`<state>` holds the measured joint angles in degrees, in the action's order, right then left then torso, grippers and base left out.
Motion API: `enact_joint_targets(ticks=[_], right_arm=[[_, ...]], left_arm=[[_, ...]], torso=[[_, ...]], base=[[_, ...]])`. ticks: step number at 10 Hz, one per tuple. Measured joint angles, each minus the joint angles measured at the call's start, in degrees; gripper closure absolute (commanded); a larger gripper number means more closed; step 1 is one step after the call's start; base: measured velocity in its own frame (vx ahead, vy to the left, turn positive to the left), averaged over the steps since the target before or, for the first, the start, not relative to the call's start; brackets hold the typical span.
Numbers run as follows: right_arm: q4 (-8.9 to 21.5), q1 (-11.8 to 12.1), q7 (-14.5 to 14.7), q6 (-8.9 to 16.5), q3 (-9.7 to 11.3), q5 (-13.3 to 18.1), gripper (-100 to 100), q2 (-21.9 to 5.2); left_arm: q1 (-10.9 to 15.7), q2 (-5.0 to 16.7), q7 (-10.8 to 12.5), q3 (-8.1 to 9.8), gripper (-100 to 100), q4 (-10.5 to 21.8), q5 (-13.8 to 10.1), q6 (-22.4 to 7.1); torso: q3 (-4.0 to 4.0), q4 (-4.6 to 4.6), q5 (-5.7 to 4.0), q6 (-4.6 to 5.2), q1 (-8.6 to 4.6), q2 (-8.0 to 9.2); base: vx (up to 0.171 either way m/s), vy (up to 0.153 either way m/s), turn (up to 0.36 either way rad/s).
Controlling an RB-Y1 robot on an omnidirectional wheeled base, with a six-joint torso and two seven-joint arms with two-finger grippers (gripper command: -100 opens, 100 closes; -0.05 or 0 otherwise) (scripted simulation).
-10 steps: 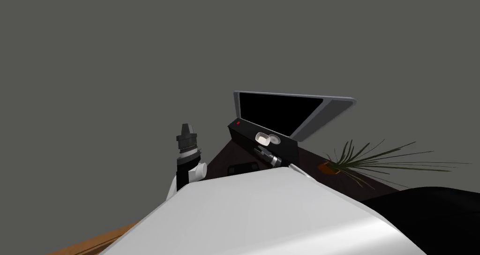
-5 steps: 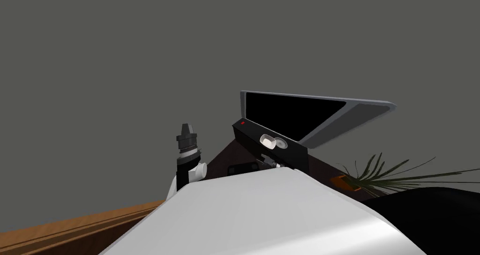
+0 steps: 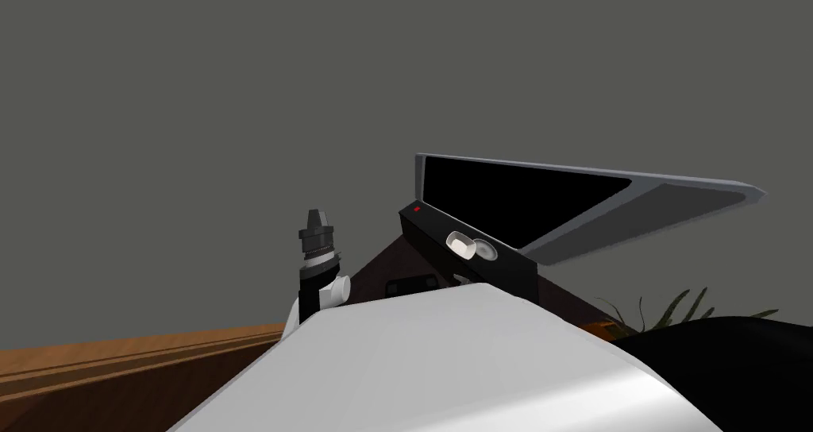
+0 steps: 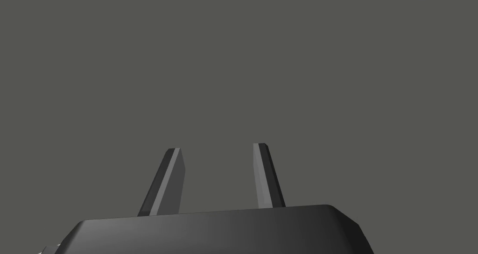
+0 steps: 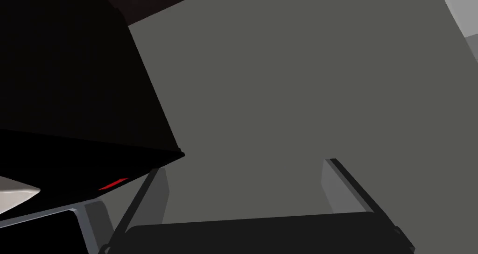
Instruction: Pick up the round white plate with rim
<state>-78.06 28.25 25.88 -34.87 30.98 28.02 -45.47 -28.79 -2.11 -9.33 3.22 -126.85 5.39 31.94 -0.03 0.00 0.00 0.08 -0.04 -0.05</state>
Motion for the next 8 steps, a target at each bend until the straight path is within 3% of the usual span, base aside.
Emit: enact_joint_targets(ticks=[1,2,3,5,6,8], right_arm=[[3.8,-1.5,1.1,-0.3,1.3,0.6,-100,0.2],[3.6,-0.1,2.2,1.2,2.8,1.3,-100,-2.0],[5.3,-0.7,2.7,2.0,3.7,1.6,-100,-2.6],[8.4,-0.6,4.4,1.5,4.8,2.0,-100,-4.5],[7.7,-0.3,4.5,3.5,6.3,2.6,-100,-6.1],[10.5,-0.5,5.8,3.0,6.6,2.6,-100,-6.2]], left_arm=[[0.0,0.0,0.0,-0.01,0,0.0,0.0,0.0],[0.0,0.0,0.0,-0.01,0,0.0,0.0,0.0],[0.0,0.0,0.0,0.0,0,0.0,0.0,0.0],[0.0,0.0,0.0,0.0,0,0.0,0.0,0.0],[0.0,0.0,0.0,0.0,0,0.0,0.0,0.0],[0.0,0.0,0.0,0.0,0,0.0,0.0,0.0]], torso=[[-0.01,0.0,0.0,-0.06,0.01,-0.02],[-0.04,-0.01,0.02,-0.06,-0.01,-0.08],[-0.05,-0.01,0.0,-0.02,-0.04,-0.1],[-0.04,-0.01,0.0,0.0,-0.03,-0.08],[-0.04,-0.01,0.01,-0.05,-0.03,-0.09],[0.01,0.0,0.0,0.01,0.0,0.01]], base=[[0.049,-0.003,0.384],[0.046,-0.016,0.128],[0.05,-0.007,0.223],[0.039,-0.015,0.142],[0.033,-0.016,0.119],[0.021,-0.009,0.096]])
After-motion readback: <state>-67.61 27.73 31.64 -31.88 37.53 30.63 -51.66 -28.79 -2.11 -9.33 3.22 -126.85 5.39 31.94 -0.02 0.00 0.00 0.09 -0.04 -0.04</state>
